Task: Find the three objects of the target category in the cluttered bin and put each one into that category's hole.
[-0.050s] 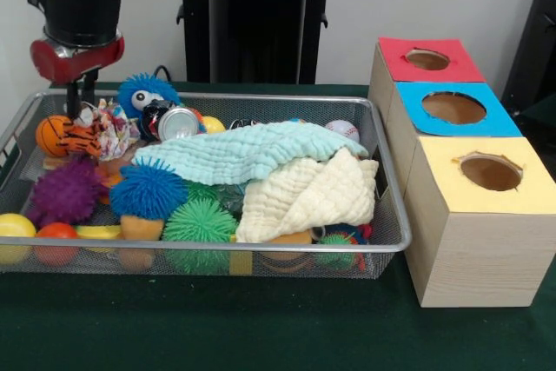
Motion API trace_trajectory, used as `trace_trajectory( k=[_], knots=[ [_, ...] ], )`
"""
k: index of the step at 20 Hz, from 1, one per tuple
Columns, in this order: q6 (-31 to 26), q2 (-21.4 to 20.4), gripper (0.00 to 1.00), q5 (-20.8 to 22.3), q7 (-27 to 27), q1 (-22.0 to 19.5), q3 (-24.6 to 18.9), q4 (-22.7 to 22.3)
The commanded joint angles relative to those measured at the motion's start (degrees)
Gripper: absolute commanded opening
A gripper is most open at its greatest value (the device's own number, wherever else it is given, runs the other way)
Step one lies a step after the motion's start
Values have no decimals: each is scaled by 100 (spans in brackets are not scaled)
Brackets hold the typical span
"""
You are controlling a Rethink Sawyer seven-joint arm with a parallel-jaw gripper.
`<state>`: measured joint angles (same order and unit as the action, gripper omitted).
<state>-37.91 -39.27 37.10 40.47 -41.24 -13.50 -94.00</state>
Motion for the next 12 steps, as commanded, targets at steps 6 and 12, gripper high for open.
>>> trace_trajectory(
  k=[6,12],
  knots=[
    [-269,-807,0,-382,689,428,-78,-795],
    [-530,-1100,0,-696,786,641,-59,-879]
  ],
)
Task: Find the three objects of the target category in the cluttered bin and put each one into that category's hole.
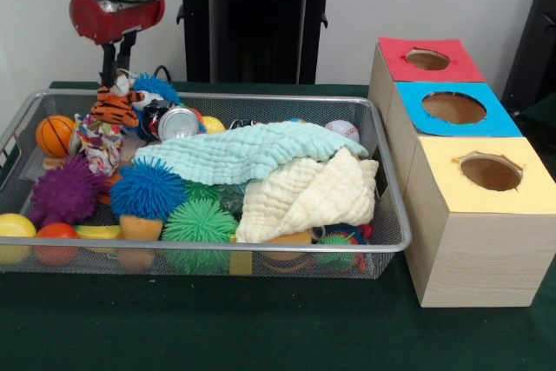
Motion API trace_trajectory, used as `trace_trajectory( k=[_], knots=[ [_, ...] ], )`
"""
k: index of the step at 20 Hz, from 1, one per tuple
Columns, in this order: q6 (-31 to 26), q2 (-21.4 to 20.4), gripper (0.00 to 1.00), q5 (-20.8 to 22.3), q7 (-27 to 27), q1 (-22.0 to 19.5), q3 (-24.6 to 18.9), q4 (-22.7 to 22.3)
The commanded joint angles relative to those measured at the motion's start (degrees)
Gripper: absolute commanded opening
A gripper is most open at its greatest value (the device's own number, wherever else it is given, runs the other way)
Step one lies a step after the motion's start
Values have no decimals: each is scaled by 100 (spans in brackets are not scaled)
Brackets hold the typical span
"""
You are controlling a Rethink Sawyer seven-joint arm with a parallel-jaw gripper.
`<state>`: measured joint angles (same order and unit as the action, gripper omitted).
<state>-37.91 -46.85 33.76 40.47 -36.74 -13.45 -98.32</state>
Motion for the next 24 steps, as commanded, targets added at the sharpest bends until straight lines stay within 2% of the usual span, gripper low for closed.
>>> trace_trajectory(
  k=[1,15,24],
  knots=[
    [-511,-390,0,-457,840,218,-73,-503],
    [-689,-752,0,-1522,1227,775,33,-924],
    [-1343,-1076,0,-2168,1707,1487,324,-944]
  ],
)
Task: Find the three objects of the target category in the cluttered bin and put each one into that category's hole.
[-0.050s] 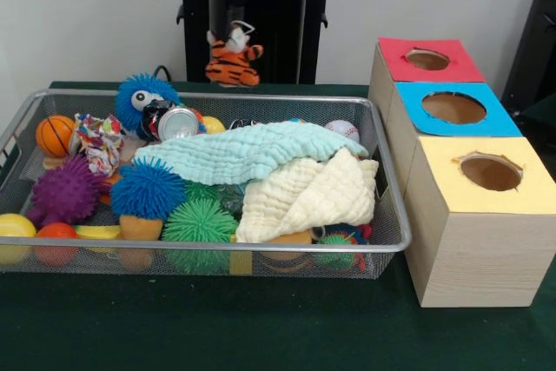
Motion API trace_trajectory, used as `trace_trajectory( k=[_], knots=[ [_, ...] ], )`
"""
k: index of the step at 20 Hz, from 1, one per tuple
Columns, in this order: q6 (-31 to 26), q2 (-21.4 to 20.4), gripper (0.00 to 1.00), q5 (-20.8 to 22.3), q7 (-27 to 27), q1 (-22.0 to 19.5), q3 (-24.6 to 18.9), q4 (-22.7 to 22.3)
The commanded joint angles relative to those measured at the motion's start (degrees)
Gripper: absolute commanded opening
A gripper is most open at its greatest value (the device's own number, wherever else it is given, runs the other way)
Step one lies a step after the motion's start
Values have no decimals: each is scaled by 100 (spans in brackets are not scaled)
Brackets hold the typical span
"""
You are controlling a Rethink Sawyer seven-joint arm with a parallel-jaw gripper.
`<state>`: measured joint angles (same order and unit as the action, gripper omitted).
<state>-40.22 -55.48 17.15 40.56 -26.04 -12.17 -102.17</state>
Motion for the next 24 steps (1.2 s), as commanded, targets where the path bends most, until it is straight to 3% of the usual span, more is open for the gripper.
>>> trace_trajectory(
  k=[1,8,15,24],
  knots=[
    [-1173,-236,0,-575,1779,523,230,-554],
    [-1264,-213,0,-1041,2136,1049,435,-547],
    [-907,-1,0,-1441,2556,1562,618,-529],
    [-845,365,0,-1622,2953,1957,847,-417]
  ],
)
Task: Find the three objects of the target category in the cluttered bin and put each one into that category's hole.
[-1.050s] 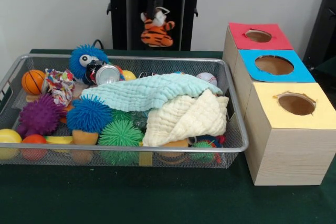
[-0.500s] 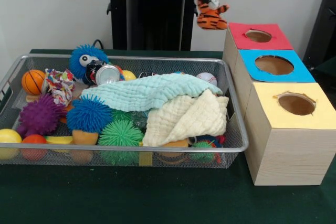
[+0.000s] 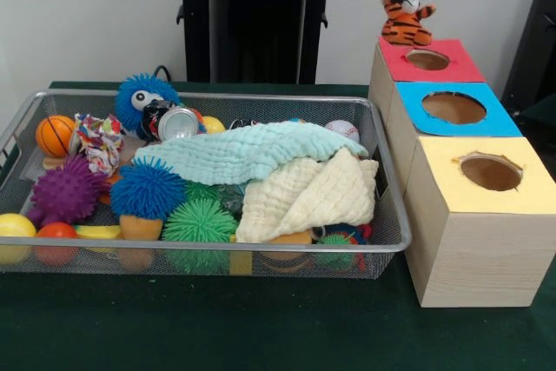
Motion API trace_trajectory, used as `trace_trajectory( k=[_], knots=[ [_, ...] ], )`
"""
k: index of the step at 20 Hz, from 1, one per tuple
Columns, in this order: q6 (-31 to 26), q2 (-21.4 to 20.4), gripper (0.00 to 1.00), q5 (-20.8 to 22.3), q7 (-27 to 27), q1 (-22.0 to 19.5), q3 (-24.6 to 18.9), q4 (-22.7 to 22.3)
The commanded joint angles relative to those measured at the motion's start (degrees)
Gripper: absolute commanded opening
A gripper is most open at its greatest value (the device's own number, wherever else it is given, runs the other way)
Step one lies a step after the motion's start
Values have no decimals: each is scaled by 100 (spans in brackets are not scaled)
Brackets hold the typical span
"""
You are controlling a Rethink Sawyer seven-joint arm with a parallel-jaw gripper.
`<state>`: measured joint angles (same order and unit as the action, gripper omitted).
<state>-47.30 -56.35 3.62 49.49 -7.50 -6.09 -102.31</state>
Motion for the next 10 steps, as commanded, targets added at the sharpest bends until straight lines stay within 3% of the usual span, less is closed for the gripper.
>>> trace_trajectory(
  k=[1,10],
  knots=[
    [-152,484,0,-335,2121,135,239,-410],
    [-207,723,0,-710,2334,314,176,-513]
  ],
)
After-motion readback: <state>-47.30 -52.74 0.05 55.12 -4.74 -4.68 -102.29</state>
